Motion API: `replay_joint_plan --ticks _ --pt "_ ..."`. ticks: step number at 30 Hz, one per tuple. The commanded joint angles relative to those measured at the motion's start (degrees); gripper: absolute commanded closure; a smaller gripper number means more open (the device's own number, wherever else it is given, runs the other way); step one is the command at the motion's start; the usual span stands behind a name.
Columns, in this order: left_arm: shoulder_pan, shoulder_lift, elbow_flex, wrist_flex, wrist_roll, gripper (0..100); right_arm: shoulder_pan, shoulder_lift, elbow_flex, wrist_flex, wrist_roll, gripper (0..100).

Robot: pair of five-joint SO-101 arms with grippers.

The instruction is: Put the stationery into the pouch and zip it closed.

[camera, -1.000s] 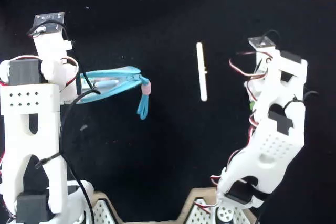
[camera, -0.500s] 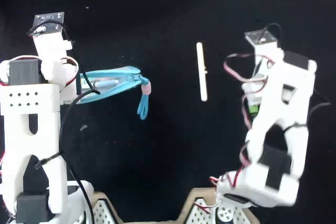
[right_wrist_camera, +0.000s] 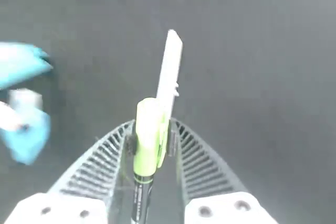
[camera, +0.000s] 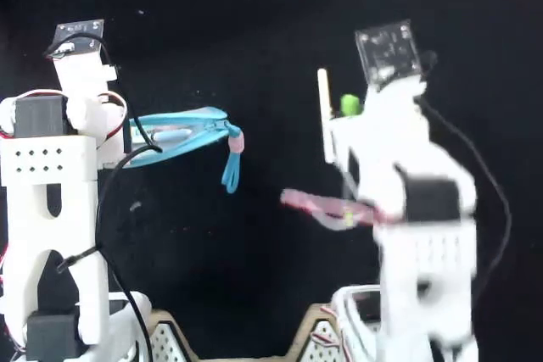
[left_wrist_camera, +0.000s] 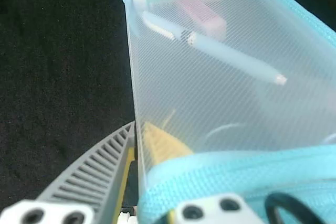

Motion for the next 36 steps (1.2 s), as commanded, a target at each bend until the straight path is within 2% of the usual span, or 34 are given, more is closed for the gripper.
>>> replay_joint_plan --ticks 1,7,12,17,27,36 --pt "-0.3 0.5 2.4 0.7 0.1 97 -10.6 -16.1 -0.1 -1.8 -6.8 98.7" --pt "-0.2 0.5 2.4 0.8 0.1 97 -28.6 -29.4 6.7 -14.7 -9.1 98.7" --pt "-0.4 0.5 2.4 0.8 0.1 97 -36.0 -35.1 15.7 -32.7 -9.1 98.7" --pt "-0.3 0.6 2.4 0.8 0.1 97 -37.9 -35.6 21.8 -47.8 -9.1 98.7" --pt "-0.1 0.6 2.4 0.7 0.1 97 -40.1 -35.2 33.2 -68.7 -9.1 98.8" --pt "-0.4 0.5 2.4 0.7 0.1 97 -40.1 -24.0 39.7 -77.5 -9.1 98.8"
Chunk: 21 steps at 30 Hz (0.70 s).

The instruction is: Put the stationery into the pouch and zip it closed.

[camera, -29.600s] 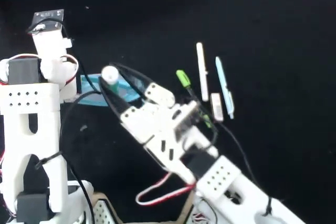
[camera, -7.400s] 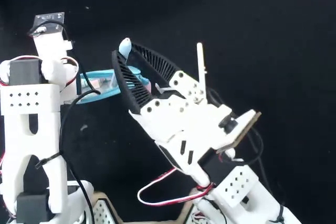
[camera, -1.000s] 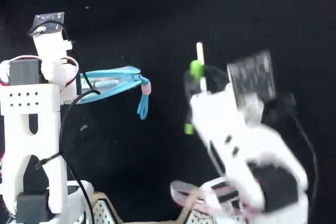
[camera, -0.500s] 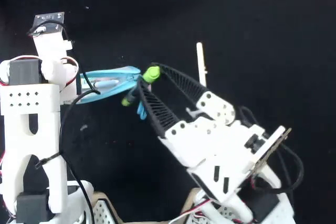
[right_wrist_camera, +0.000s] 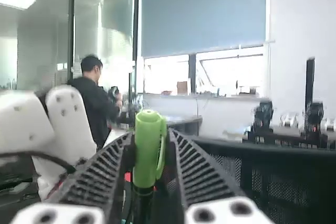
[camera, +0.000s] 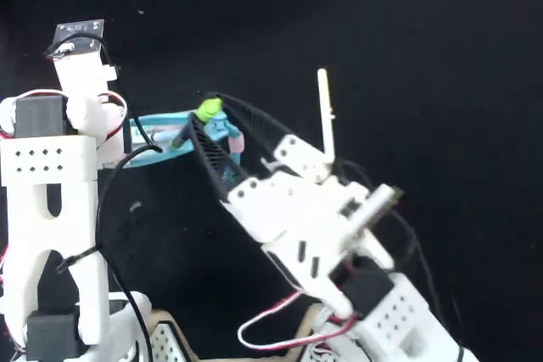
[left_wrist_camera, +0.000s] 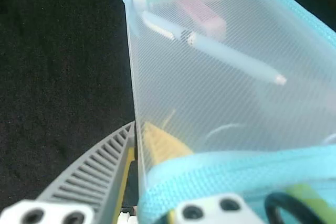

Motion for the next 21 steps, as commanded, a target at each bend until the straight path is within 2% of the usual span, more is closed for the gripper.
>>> replay_joint_plan --ticks 1,11,14,18,21 --pt "-0.4 0.5 2.4 0.7 0.1 97 -0.4 5.1 0.4 -3.3 -0.4 98.8" --pt "-0.2 0.5 2.3 0.7 0.1 97 -0.4 9.6 3.1 -2.3 -0.4 98.6" --pt "-0.1 0.5 2.3 0.6 0.1 97 -2.5 11.8 0.8 3.3 0.0 97.1" --pt "-0.2 0.5 2.3 0.5 0.1 97 -7.4 14.7 -5.8 14.9 0.0 87.9" --pt "-0.4 0.5 2.3 0.5 0.1 97 -8.3 15.6 -11.5 22.4 0.1 87.5"
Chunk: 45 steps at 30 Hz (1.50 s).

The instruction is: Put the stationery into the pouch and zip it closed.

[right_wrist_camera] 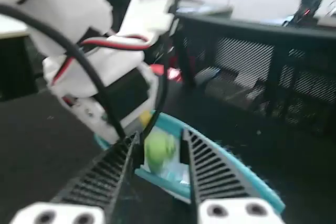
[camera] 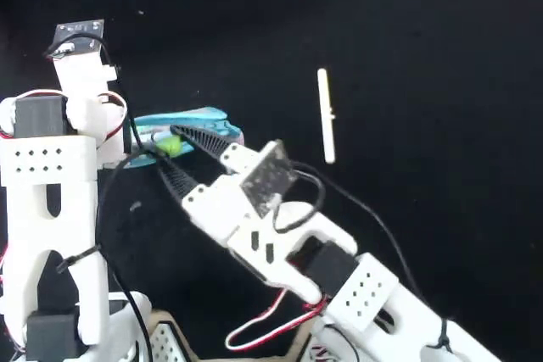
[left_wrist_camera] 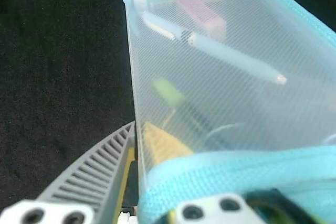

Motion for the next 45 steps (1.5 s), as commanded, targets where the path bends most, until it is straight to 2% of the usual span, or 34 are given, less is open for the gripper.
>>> replay_joint_plan --ticks 1,6,11,14,18,21,30,42,45 --pt "-0.4 0.5 2.3 0.5 0.1 97 -1.7 1.0 -11.0 10.9 0.1 87.9" --pt "-0.4 0.5 2.3 0.6 0.1 97 4.4 -0.7 -16.4 17.1 0.1 92.3" --pt "-0.5 0.5 2.3 0.6 0.1 97 19.5 -5.4 -17.6 17.7 -0.4 98.1" --pt "-0.5 0.5 2.3 0.6 0.1 97 27.3 -6.2 -18.0 23.6 -0.4 95.3" --pt "-0.5 0.5 2.3 0.5 0.1 97 33.8 -6.0 -18.2 34.3 -0.4 86.5" --pt "-0.4 0.5 2.3 0.5 0.1 97 38.1 -4.2 -18.2 38.2 -0.4 85.1" --pt "-0.5 0.5 2.3 0.6 0.1 97 44.0 20.2 -21.7 38.2 -0.4 86.4" --pt "-0.5 0.5 2.4 0.7 0.1 97 45.0 56.7 -38.8 39.5 0.1 86.2" --pt "-0.5 0.5 2.4 0.8 0.1 97 46.2 64.0 -46.0 43.6 0.1 81.4"
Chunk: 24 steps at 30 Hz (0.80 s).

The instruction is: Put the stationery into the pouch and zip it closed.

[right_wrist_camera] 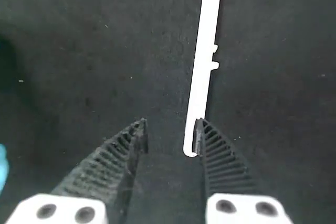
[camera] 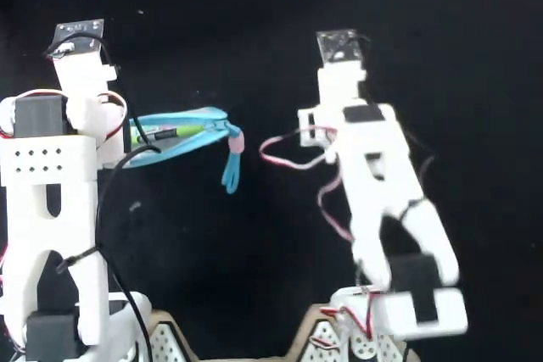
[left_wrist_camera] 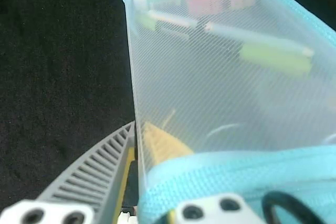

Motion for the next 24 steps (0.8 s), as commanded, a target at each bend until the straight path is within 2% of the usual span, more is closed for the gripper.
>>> replay_joint_plan --ticks 1,8,13,15,19,24 --pt "-0.5 0.5 2.4 0.8 0.1 97 2.7 9.7 -12.9 6.0 0.0 79.7" --pt "-0.5 0.5 2.4 0.8 0.1 97 3.3 26.4 -27.9 12.4 0.3 79.6" --pt "-0.5 0.5 2.4 0.8 0.1 97 3.3 34.9 -36.6 17.4 5.1 80.9" --pt "-0.5 0.5 2.4 0.8 0.1 97 3.6 37.2 -39.0 19.7 6.2 84.3" --pt "-0.5 0.5 2.4 0.8 0.1 97 5.0 38.5 -41.3 23.2 8.9 99.2" --pt "-0.5 0.5 2.4 0.7 0.1 97 8.4 34.6 -41.0 25.1 9.6 98.7"
